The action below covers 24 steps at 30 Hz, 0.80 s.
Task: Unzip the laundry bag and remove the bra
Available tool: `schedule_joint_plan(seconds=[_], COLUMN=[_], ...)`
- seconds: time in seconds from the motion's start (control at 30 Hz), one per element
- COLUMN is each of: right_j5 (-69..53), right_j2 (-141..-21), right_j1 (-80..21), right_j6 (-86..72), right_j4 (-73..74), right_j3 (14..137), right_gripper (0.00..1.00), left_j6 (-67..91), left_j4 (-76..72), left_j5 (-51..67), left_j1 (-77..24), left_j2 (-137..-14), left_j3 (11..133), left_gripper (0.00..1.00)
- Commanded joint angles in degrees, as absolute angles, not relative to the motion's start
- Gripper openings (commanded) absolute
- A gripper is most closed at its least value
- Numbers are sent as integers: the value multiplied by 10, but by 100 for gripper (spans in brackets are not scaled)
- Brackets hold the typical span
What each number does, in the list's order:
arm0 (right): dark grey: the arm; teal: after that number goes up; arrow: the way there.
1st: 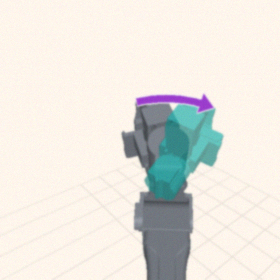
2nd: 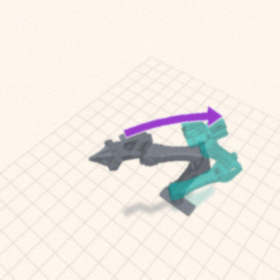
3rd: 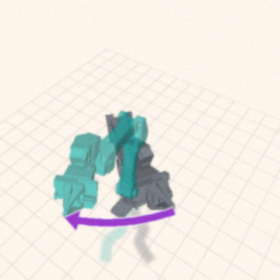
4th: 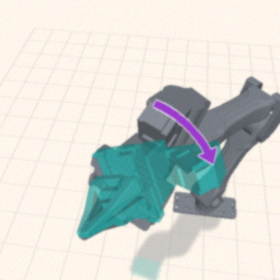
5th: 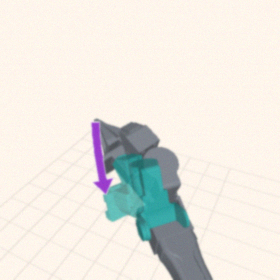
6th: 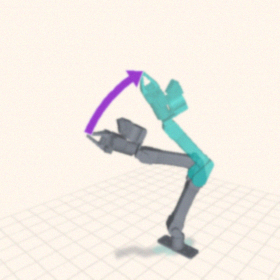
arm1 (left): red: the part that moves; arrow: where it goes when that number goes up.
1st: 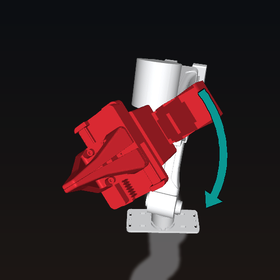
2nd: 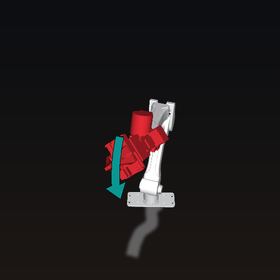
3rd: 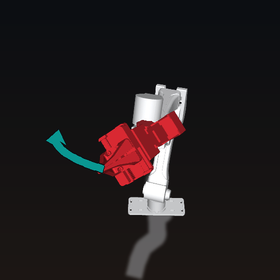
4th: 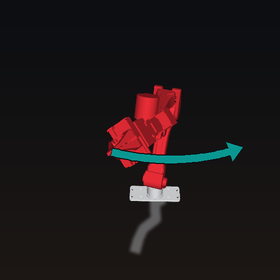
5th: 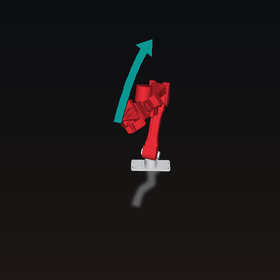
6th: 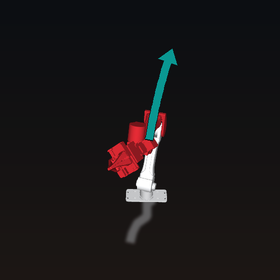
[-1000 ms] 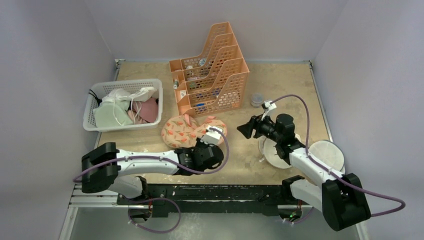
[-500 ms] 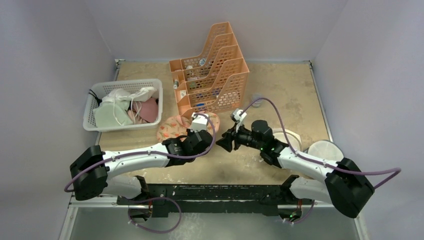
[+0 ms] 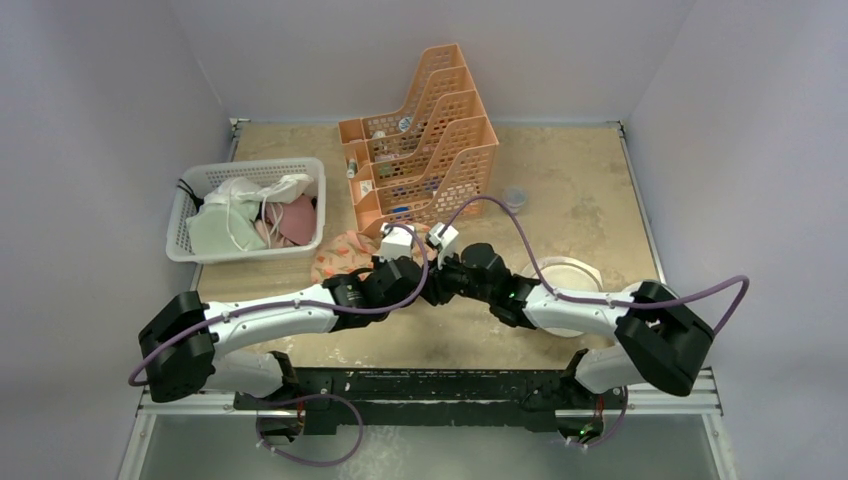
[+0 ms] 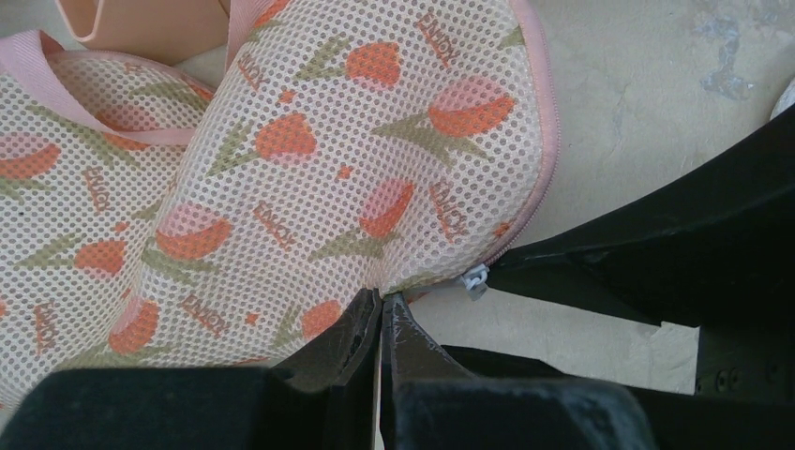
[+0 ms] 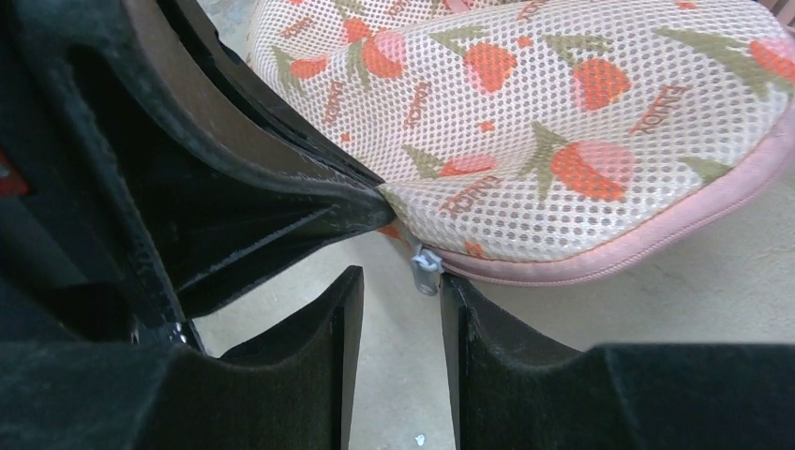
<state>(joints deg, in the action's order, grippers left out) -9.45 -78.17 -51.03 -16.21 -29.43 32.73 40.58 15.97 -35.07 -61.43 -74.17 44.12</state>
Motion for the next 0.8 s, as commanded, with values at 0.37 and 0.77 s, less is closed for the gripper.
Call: schedule_joint_plan(seconds=[0.37, 0.77], right_j5=[45, 52], right_j2=[-796, -792], right_j1=[-538, -538], right_j6=[-209, -211], right_j4=[-288, -287], right_j3=[373, 368], right_gripper=[26, 12], left_j6=[416, 413], left_j4=[131, 136], left_j5=[-341, -344], left_j1=[-608, -606], left_j2=[-717, -710], left_j3=[430, 421], left_gripper=[0, 0])
